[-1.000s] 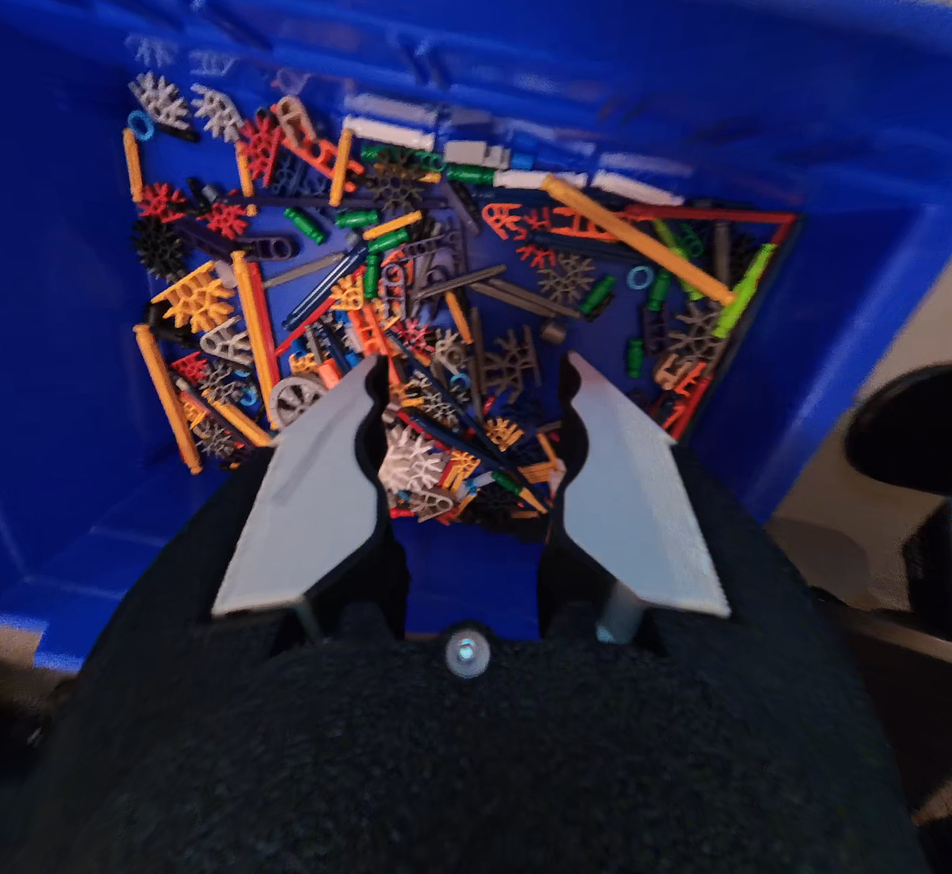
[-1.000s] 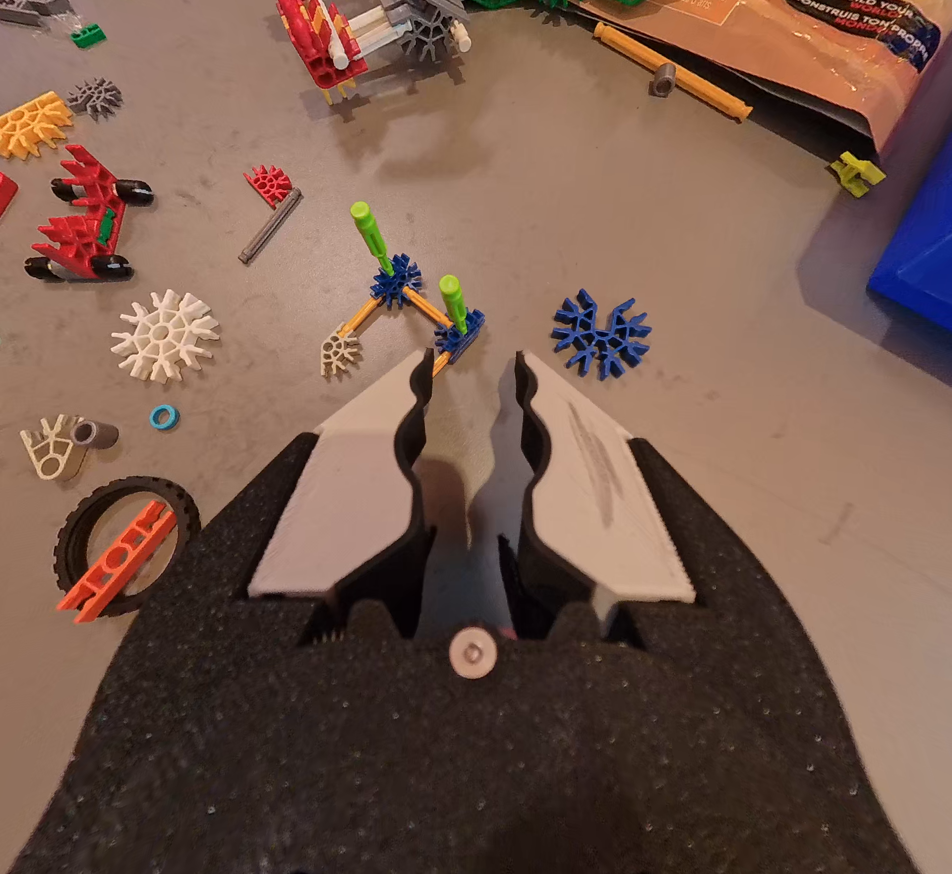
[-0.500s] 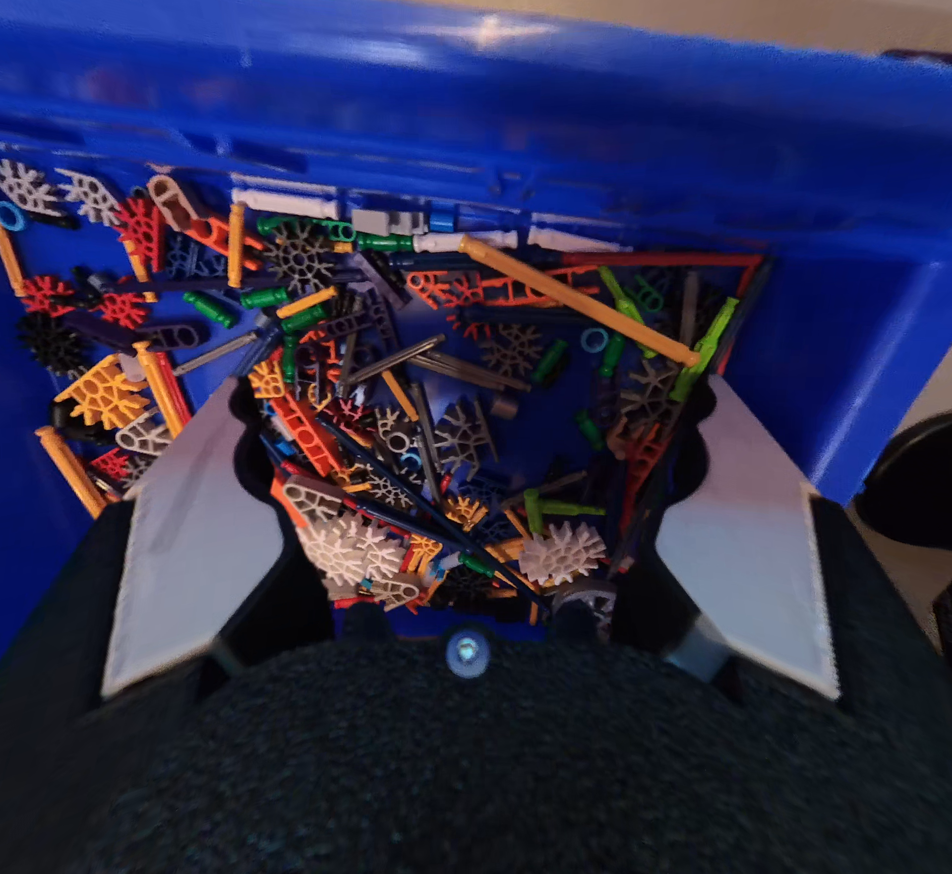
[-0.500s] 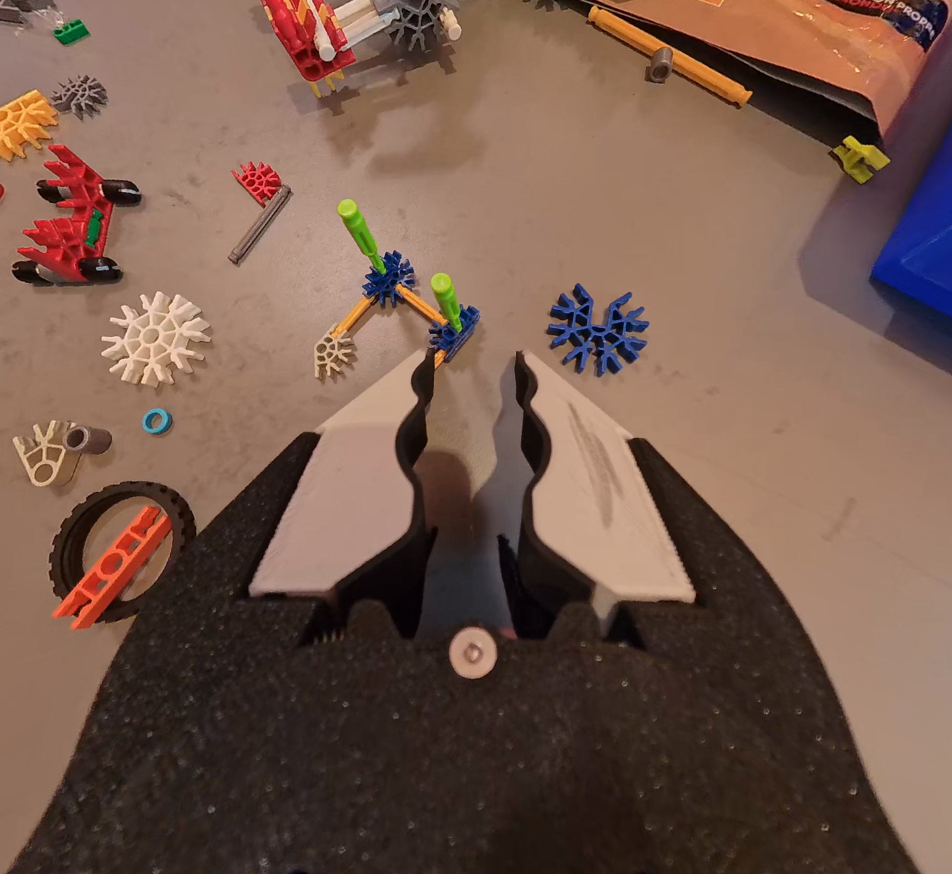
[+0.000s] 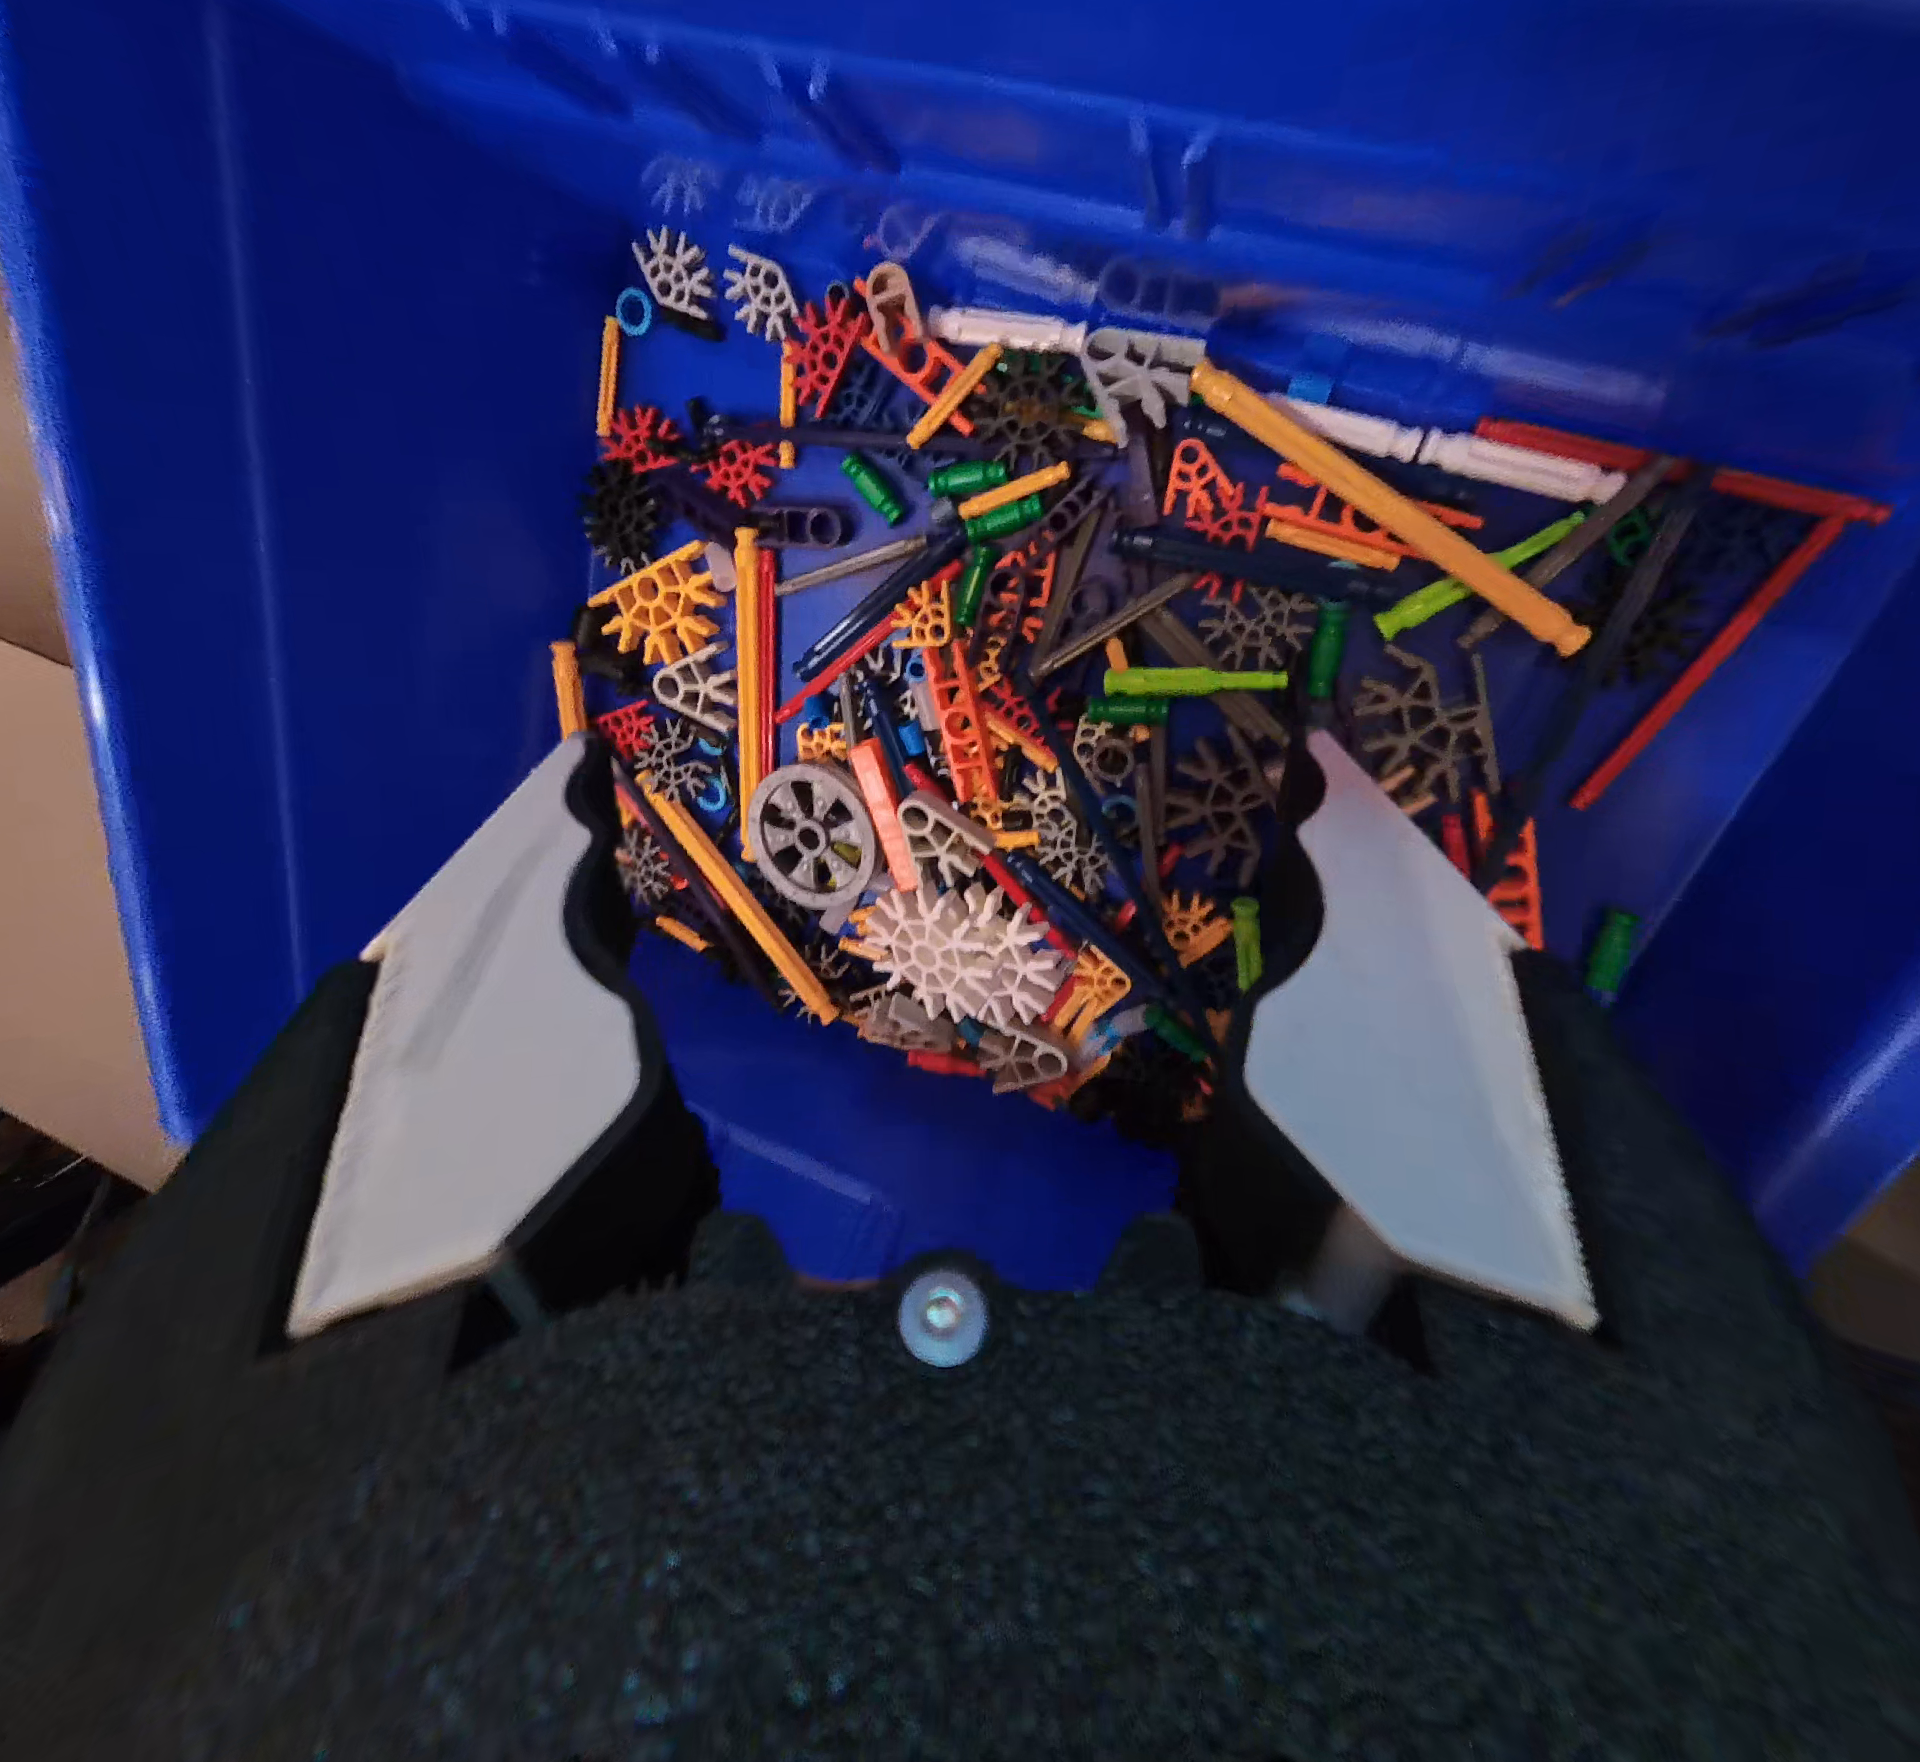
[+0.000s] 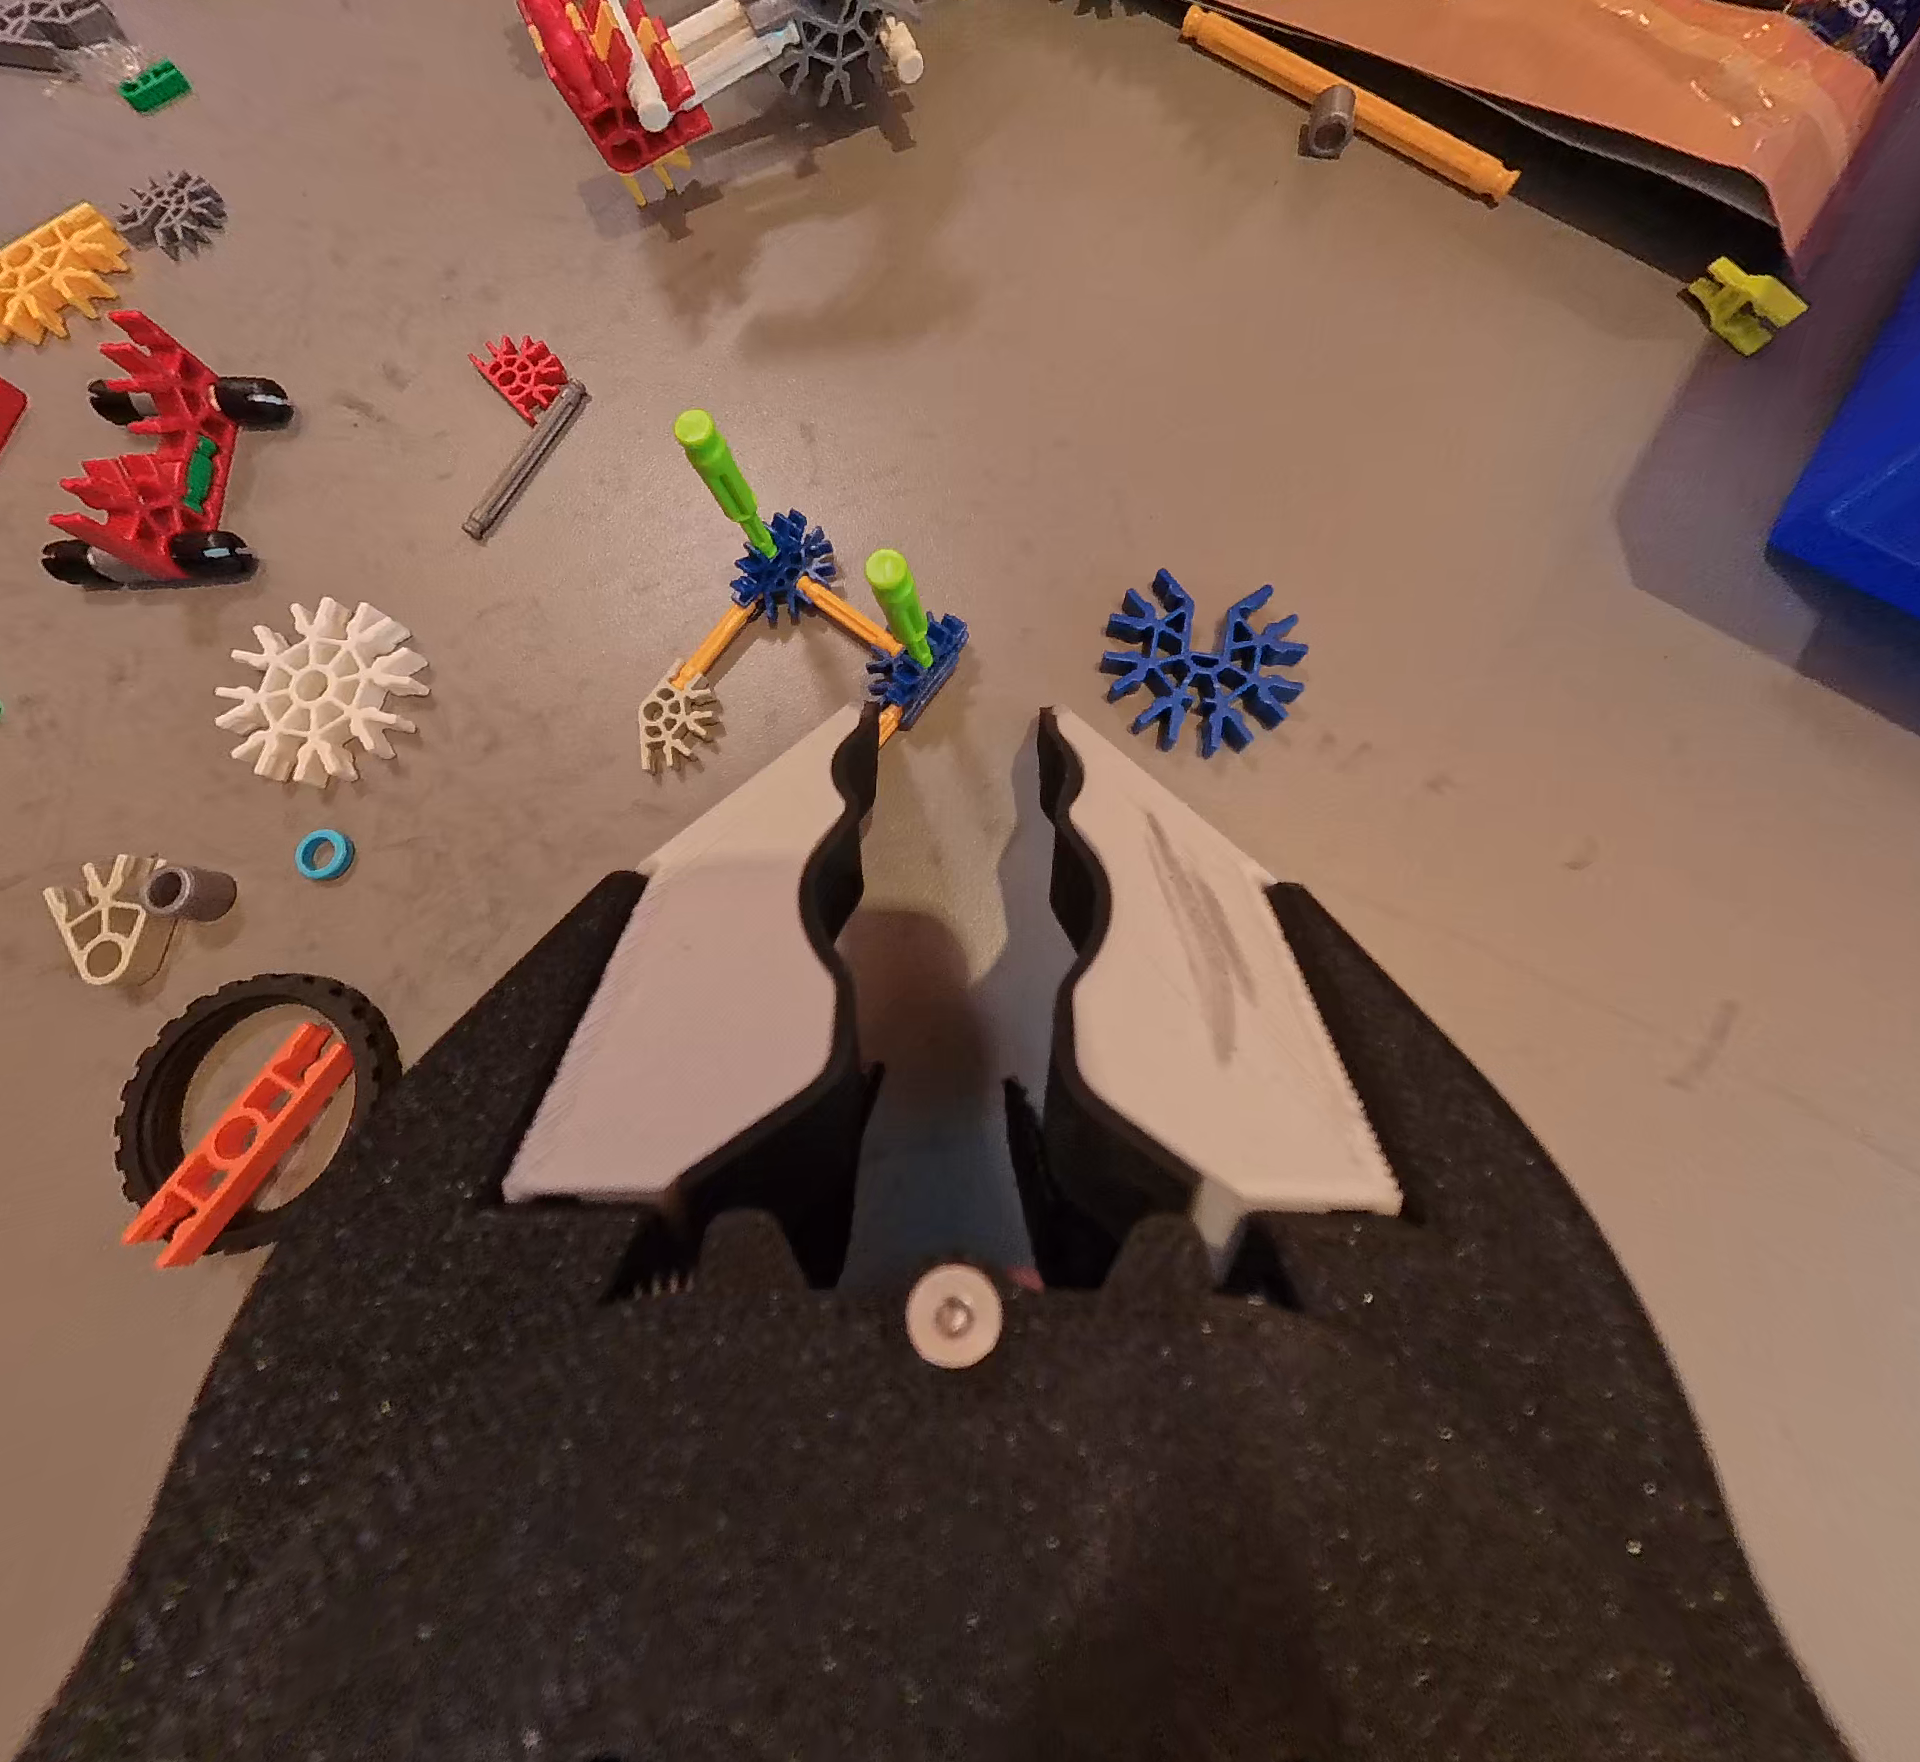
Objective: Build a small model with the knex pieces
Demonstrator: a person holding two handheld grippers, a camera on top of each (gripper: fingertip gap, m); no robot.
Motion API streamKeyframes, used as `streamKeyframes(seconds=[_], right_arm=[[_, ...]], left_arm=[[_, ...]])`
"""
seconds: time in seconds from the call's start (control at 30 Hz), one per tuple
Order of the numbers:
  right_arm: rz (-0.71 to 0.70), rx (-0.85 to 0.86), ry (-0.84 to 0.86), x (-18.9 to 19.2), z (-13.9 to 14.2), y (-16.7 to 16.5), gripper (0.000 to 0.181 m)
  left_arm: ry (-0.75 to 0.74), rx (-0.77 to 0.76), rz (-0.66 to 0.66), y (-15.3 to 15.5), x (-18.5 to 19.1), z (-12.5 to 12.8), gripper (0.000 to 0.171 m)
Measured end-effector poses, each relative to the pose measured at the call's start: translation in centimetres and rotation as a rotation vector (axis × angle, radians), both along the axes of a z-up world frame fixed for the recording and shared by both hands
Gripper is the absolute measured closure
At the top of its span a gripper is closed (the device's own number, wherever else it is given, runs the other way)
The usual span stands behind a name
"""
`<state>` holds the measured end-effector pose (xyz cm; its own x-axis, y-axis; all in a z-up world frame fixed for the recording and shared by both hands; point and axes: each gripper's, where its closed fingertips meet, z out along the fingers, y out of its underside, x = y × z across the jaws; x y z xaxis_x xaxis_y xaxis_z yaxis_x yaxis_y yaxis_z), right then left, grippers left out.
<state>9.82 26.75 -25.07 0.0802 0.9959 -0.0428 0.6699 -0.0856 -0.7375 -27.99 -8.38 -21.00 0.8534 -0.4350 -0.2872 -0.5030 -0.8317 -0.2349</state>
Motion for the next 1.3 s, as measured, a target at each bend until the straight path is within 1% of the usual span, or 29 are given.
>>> streamKeyframes(seconds=[0.2,0.33,0.6,0.67,0.8,0.83,0.9,1.03,1.1,1.2,1.3], right_arm=[[0.000,-0.001,0.000,0.0,0.0,0.0,0.151],[0.000,-0.001,0.000,0.0,0.0,0.0,0.151],[-0.001,0.002,-0.001,0.0,0.0,0.0,0.151],[-0.001,0.003,-0.001,0.0,0.0,0.0,0.151],[0.000,0.006,-0.001,0.0,0.0,0.0,0.151],[0.000,0.006,-0.001,0.0,0.0,0.0,0.151],[0.001,0.008,-0.001,0.0,0.0,0.0,0.151],[0.001,0.011,-0.001,0.0,0.0,-0.1,0.151],[0.002,0.012,-0.001,0.0,0.0,-0.1,0.151],[0.003,0.013,0.000,0.0,0.0,-0.1,0.151],[0.004,0.013,0.001,0.0,0.0,-0.1,0.151]], left_arm=[[0.046,-0.022,0.015,-1.4,-1.4,0.8,0.051],[0.106,-0.034,0.027,-2.0,-2.7,1.1,0.052],[0.219,-0.123,0.027,-3.6,-5.0,1.4,0.057],[0.248,-0.134,0.031,-3.8,-5.8,1.5,0.064],[0.238,-0.156,0.052,-4.2,-6.9,1.4,0.076],[0.239,-0.161,0.060,-4.3,-7.3,1.4,0.081],[0.235,-0.176,0.064,-4.5,-7.7,1.3,0.096],[0.199,-0.217,0.056,-4.8,-7.8,0.8,0.113],[0.178,-0.257,0.045,-5.1,-7.4,0.2,0.119],[0.190,-0.317,0.030,-5.4,-7.2,-0.1,0.120],[0.130,-0.362,-0.004,-5.4,-5.8,-0.6,0.128]])
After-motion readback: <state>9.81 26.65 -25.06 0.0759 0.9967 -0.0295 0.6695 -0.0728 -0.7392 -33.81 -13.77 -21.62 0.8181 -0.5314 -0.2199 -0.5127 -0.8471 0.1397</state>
